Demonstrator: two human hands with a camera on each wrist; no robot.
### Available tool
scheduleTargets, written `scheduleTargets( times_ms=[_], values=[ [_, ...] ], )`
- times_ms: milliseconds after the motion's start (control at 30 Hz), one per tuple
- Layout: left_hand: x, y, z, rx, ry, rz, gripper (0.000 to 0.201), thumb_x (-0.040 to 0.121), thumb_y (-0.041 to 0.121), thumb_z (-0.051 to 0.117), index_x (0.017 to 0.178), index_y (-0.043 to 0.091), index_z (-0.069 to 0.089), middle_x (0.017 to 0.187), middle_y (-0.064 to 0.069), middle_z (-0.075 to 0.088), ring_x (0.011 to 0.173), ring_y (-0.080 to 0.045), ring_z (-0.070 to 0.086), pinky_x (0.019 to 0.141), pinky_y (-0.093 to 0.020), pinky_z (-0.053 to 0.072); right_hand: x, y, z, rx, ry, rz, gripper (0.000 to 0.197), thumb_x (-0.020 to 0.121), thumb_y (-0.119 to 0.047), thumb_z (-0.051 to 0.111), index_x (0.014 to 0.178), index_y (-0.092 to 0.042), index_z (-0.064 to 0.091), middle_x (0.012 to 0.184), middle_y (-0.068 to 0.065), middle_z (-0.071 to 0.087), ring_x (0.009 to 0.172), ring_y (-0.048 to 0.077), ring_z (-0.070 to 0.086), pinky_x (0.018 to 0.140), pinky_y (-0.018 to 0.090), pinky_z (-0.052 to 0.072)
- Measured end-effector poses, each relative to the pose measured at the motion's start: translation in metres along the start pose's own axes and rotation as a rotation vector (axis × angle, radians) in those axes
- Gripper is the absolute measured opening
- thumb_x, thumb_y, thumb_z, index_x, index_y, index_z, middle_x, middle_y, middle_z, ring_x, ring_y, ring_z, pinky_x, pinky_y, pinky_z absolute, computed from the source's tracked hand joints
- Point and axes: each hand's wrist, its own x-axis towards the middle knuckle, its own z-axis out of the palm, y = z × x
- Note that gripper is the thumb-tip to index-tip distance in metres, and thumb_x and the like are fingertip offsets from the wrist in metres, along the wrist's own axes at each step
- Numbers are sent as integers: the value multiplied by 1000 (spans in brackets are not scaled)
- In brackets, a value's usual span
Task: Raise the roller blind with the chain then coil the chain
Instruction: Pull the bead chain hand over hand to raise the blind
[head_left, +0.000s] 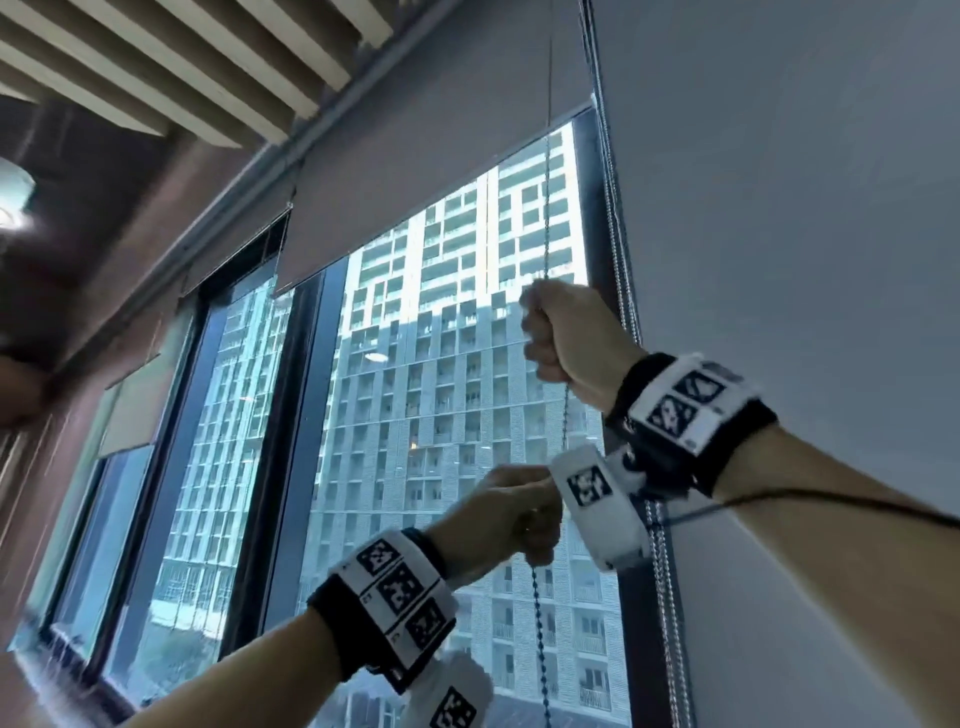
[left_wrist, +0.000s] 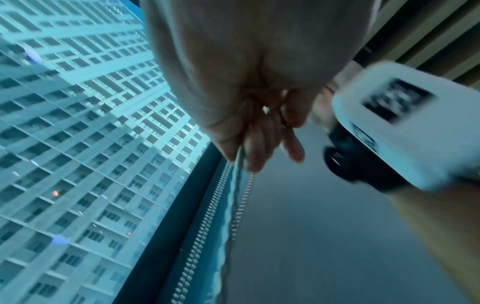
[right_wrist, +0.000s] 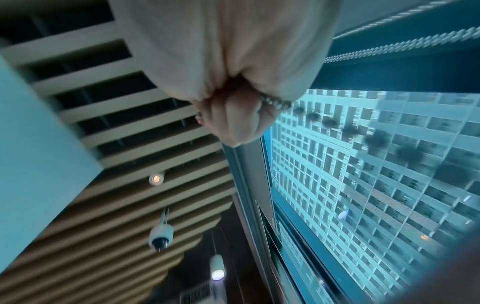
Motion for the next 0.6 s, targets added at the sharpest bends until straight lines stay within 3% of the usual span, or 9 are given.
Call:
scheduleTargets(
  times_ms=[33, 100, 233, 333, 400, 466, 533, 600],
  values=[
    [0, 2, -8, -6, -22, -26, 35, 87, 23, 47, 101, -8, 56, 78, -14, 53, 64, -19, 54, 61, -27, 49, -12, 6, 0, -26, -31, 10, 37, 101, -15, 31, 65, -20, 37, 44, -12, 29, 34, 6, 20, 34, 15, 18],
    [4, 15, -23, -13, -6, -21, 35, 85, 24, 43, 100, -2, 61, 93, -13, 65, 83, -25, 64, 80, -35, 52, -44, 23, 2, -81, -84, 47, 37, 104, -22, 31, 68, -18, 41, 47, -11, 30, 37, 7, 21, 35, 17, 20],
    [30, 69, -31, -69, 97, 63, 52, 96, 38, 32, 126, 0, 51, 108, -17, 61, 96, -31, 64, 92, -43, 52, -92, 52, 5, -89, -121, 147, 44, 104, -38, 29, 67, -21, 46, 50, -11, 28, 39, 6, 19, 37, 16, 18],
    [53, 115, -24, -111, 180, 97, 50, 98, 40, 31, 128, 3, 45, 99, -10, 60, 81, -22, 62, 72, -32, 53, -112, 68, 6, -45, -217, 279, 40, 103, -38, 32, 69, -20, 40, 48, -12, 33, 37, 5, 22, 36, 17, 20],
    [61, 125, -18, -128, 250, 124, 43, 98, 38, 32, 118, 3, 50, 74, -3, 54, 58, -14, 48, 54, -25, 42, -130, 80, 9, 68, -327, 496, 41, 102, -40, 35, 67, -21, 46, 47, -12, 41, 36, 4, 32, 36, 14, 25],
    [64, 118, -13, -45, 338, 170, 31, 99, 26, 32, 102, 5, 55, 50, 6, 39, 40, -8, 31, 38, -20, 29, -142, 91, 3, 120, -470, 564, 39, 98, -42, 45, 67, -22, 57, 50, -8, 46, 38, 4, 40, 38, 15, 33],
    [63, 108, -6, 55, 411, 224, 24, 98, 16, 32, 87, 9, 52, 45, 10, 29, 36, -6, 22, 32, -18, 22, -135, 90, -13, 111, -595, 492, 22, 92, -33, 61, 86, -14, 70, 63, 1, 58, 52, 11, 55, 53, 20, 48],
    [55, 97, -3, 50, 410, 277, 23, 98, 16, 33, 81, 12, 47, 49, 8, 25, 37, -6, 19, 32, -16, 19, -110, 76, -29, 169, -521, 418, 34, 81, -24, 61, 108, -5, 69, 88, 16, 67, 80, 24, 65, 79, 33, 54]
  ],
)
